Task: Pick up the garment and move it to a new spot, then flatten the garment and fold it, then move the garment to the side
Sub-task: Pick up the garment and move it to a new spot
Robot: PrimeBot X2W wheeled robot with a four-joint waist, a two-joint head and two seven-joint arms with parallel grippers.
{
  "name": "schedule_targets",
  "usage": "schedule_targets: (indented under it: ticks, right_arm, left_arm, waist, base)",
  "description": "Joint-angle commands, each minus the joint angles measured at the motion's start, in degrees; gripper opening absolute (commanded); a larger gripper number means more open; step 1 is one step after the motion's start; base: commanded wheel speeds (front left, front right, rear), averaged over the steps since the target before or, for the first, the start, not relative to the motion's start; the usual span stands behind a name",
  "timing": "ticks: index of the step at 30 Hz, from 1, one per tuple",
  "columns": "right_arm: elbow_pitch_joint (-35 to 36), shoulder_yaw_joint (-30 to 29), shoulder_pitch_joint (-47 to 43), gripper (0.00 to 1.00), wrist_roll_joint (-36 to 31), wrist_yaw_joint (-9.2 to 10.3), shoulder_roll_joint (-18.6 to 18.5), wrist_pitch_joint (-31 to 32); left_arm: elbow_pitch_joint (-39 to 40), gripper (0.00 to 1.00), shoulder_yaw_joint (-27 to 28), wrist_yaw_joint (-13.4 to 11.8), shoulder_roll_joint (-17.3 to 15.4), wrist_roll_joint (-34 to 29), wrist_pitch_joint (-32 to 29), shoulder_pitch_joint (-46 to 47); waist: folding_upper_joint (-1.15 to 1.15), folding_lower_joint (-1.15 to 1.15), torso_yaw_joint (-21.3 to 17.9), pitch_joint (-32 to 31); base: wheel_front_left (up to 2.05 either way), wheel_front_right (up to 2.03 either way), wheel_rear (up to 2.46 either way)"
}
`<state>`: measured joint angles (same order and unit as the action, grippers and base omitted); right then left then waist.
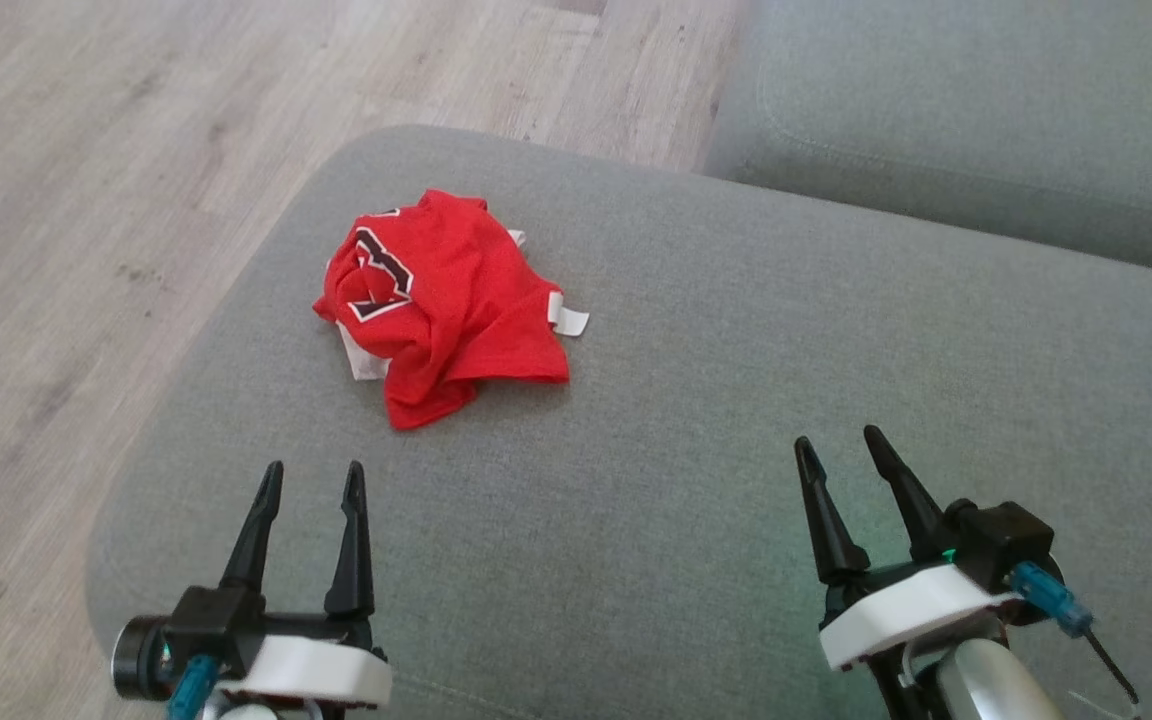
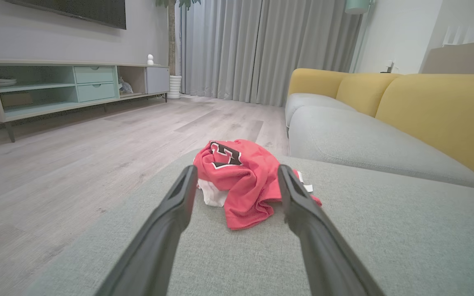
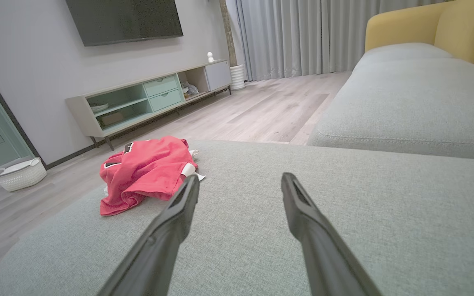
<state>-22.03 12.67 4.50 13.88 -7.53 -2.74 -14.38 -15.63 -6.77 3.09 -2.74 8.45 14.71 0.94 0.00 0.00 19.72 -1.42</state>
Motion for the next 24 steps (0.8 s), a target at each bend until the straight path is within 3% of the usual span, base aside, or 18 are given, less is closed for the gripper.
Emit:
schedule_targets:
  ticks: [1, 8, 13, 24]
  right_arm:
    - [1.7, 1.4, 1.6, 1.0, 0.6, 0.04, -0.1, -0.6]
    - [3.1, 1.6, 3.7, 1.0, 0.8, 0.04, -0.1, -0.6]
    - [4.6, 1.8, 5.4, 1.0, 0.0, 0.04, -0.1, -0.6]
    - [9.1, 1.8, 9.8, 1.0, -1.8, 0.04, -0.1, -0.6]
  left_arm:
    - [2.0, 1.0, 2.2, 0.2, -0.1, -0.6, 0.3, 2.0]
    - [0.3, 1.0, -0.5, 1.8, -1.0, -1.9, 0.2, 7.0]
    - [-4.5, 1.0, -4.2, 3.3, -2.9, -3.0, -3.5, 14.6]
    - [-24.1, 1.0, -12.6, 4.4, -8.0, -0.7, -15.2, 36.1]
  waist:
    - [0.0, 0.0, -0.3, 0.7]
    - [0.0, 0.0, -3.1, 6.0]
    - [0.0, 0.0, -5.8, 10.4]
    - [0.0, 0.0, -13.6, 20.4]
  base:
    - [0.0, 0.0, 0.0]
    - [0.0, 0.0, 0.0]
    - [0.0, 0.0, 0.0]
    - [0.0, 0.0, 0.0]
